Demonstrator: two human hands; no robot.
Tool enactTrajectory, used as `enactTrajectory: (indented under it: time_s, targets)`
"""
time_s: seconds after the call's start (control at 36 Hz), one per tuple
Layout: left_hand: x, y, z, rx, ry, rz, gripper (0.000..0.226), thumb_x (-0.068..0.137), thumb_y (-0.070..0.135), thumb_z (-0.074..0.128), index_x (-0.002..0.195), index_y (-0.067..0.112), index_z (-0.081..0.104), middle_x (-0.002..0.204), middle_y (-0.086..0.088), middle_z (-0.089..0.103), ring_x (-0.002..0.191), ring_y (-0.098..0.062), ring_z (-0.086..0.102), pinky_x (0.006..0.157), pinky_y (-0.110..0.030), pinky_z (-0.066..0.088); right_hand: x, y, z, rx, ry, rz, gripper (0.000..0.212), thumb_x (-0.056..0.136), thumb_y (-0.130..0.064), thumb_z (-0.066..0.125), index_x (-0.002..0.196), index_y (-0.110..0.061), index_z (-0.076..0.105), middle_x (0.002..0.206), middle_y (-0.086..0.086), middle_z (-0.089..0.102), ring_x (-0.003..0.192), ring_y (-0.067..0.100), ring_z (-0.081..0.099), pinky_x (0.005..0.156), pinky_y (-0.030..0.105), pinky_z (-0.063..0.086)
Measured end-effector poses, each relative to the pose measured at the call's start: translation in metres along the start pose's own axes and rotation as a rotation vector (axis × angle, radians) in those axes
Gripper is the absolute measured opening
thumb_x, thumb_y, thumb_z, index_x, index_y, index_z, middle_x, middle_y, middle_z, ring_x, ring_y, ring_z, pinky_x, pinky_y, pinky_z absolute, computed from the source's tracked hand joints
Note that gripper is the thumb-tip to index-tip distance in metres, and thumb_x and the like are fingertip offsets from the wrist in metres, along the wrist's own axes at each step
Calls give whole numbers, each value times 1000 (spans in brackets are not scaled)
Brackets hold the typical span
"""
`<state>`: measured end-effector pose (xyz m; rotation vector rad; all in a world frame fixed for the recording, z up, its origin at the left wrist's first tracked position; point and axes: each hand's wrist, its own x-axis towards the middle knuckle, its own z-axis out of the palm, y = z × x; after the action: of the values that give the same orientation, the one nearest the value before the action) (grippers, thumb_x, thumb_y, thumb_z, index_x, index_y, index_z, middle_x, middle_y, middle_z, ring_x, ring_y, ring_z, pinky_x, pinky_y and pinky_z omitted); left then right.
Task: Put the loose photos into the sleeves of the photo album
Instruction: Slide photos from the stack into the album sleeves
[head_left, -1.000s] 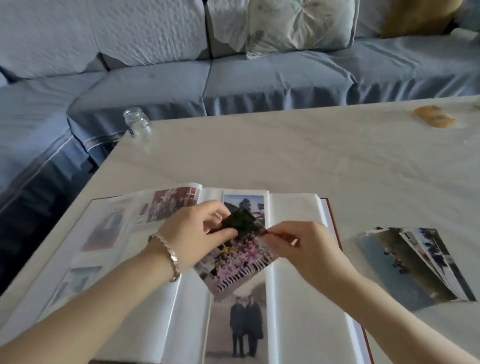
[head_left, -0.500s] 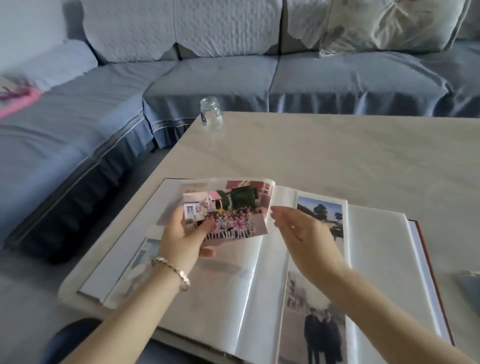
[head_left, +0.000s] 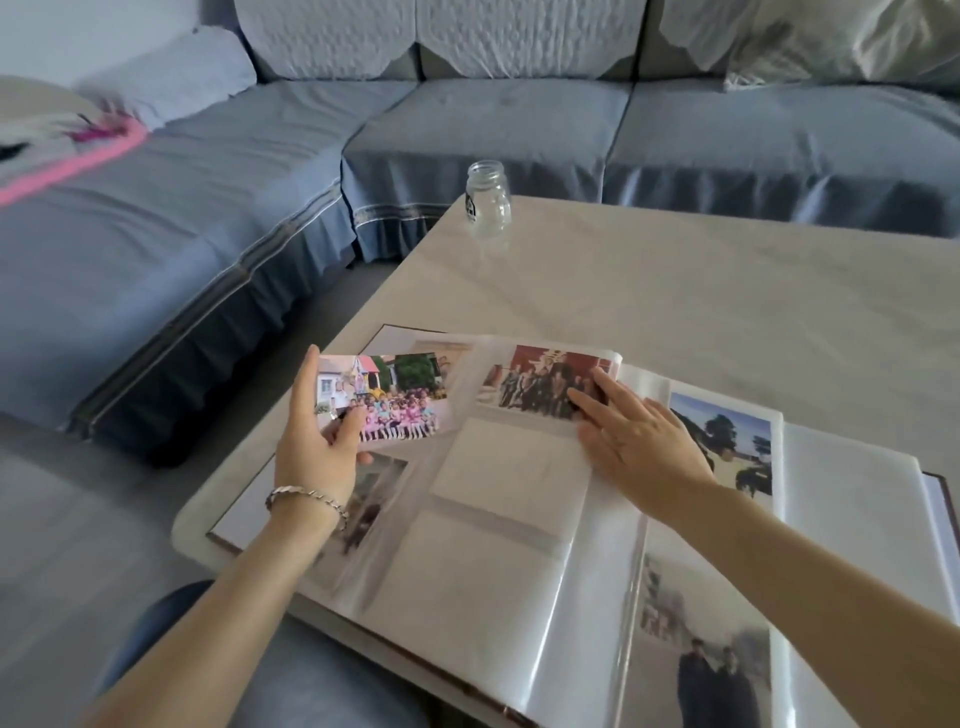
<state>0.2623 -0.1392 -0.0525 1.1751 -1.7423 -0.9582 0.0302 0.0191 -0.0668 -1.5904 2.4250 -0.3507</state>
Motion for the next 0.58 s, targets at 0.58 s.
enactTrajectory:
  time_s: [0.58]
  targets:
    - [15,-30,-13,-2,-141,-88,70,88,-4,55,145,24,26,126,-6,50,75,-12,59,43,-13,47,3,-3,3,17,24,13,46,98,-46,21,144,-42,23,157,-10,7,143,9,8,113,24,0]
